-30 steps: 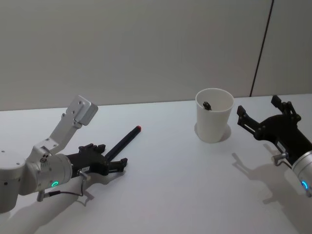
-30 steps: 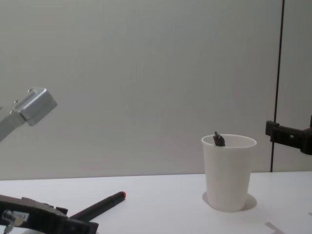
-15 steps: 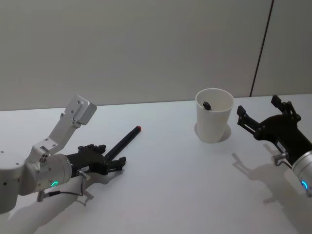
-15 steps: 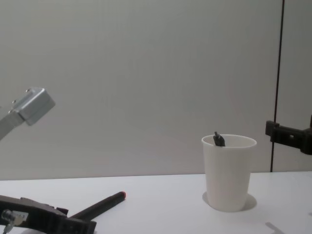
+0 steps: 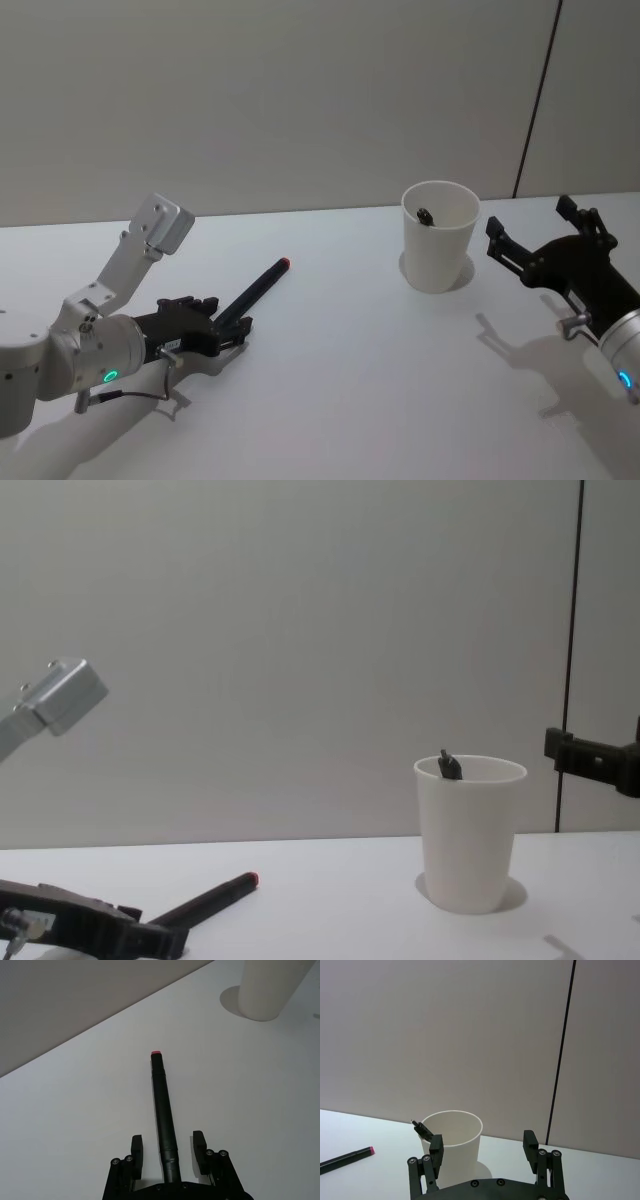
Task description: Place the pen into the pen holder.
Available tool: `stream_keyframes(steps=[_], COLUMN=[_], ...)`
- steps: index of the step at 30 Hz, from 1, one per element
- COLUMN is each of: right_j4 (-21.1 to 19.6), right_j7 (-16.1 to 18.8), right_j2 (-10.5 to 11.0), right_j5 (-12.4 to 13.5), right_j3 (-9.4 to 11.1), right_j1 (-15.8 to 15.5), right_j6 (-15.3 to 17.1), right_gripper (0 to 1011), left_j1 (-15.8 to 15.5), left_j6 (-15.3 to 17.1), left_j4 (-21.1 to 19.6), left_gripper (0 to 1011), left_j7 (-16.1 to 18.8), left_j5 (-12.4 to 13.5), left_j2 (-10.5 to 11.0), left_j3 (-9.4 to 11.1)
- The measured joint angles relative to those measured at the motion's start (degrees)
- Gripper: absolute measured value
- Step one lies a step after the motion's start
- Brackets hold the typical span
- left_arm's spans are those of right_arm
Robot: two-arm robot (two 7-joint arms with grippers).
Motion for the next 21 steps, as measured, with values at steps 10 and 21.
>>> stream_keyframes(steps=[10,21], right_j4=[0.0,0.0], right_j7=[0.0,0.0], right_j2=[0.0,0.0], right_j5=[0.0,0.0], right_j3=[0.0,0.0], right_j1=[0.0,0.0], right_j6=[0.0,0.0], right_gripper=[1001,1001], left_j1=[0.0,0.1], left_j6=[-0.1,-0.1], left_j4=[0.0,0.0], left_gripper=[545,428], left_j7=[0.1,0.4], left_j5=[-0.2,-0.7], left_j2=[0.0,0.0], left_j3=[0.0,-0.1])
